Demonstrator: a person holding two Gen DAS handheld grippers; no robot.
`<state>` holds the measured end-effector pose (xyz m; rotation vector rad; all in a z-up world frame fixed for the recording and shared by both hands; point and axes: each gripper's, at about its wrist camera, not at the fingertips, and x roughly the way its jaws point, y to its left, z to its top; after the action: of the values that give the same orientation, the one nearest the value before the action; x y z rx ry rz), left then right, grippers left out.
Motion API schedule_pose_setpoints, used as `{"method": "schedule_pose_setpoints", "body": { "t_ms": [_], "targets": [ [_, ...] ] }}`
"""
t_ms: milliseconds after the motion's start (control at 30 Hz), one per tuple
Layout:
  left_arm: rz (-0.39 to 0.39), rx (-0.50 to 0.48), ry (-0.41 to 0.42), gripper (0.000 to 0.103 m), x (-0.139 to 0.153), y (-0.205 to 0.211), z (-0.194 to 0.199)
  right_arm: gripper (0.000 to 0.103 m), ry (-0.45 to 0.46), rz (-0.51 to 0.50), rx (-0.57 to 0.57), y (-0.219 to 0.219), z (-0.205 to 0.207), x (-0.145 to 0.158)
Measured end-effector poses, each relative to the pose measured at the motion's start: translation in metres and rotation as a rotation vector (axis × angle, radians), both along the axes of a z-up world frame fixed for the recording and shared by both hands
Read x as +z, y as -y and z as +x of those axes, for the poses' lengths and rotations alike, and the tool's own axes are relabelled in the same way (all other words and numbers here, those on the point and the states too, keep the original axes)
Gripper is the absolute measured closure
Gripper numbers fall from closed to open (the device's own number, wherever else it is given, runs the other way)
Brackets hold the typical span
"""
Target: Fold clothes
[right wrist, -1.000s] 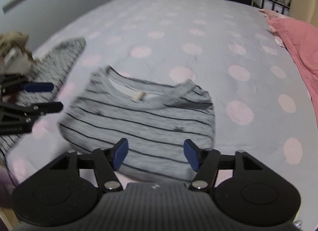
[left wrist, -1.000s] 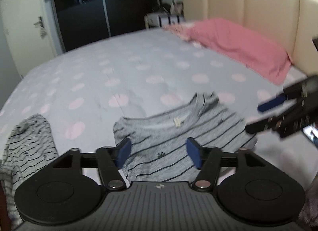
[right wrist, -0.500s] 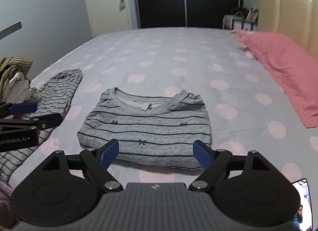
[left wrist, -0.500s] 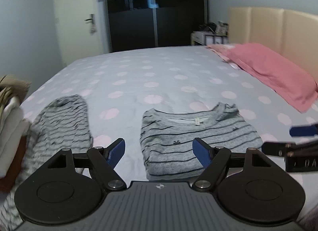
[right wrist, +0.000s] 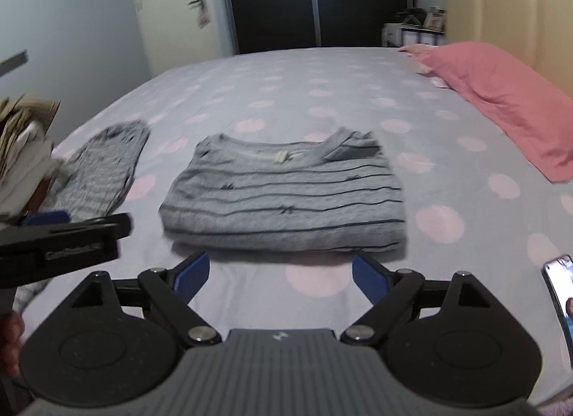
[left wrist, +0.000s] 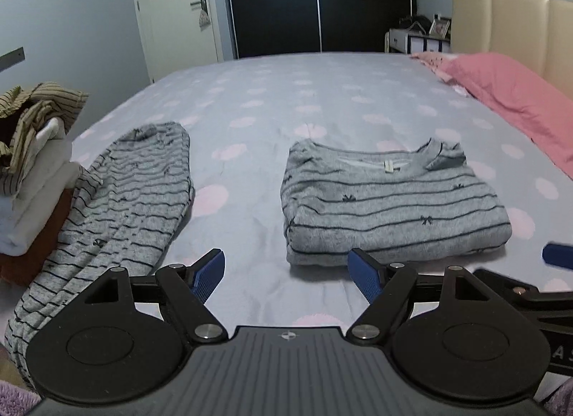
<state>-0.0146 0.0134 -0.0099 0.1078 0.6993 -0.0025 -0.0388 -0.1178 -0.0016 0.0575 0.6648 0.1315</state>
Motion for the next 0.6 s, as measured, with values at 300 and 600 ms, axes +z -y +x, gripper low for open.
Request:
{"method": "schedule_pose_setpoints", "body": {
  "t_ms": [300, 600],
  "targets": [
    [-0.031, 0.02, -0.08, 0.028, -0.016, 0.001, 0.022, 0.012, 0.008, -0.05, 0.012, -0.001, 0.02, -0.005],
    [0.018, 0.033, -0.098, 0.028, -0.022, 0.01, 0.03, 0.011, 0.004, -0.076, 0.032, -0.007, 0.031, -0.01]
  ]
}}
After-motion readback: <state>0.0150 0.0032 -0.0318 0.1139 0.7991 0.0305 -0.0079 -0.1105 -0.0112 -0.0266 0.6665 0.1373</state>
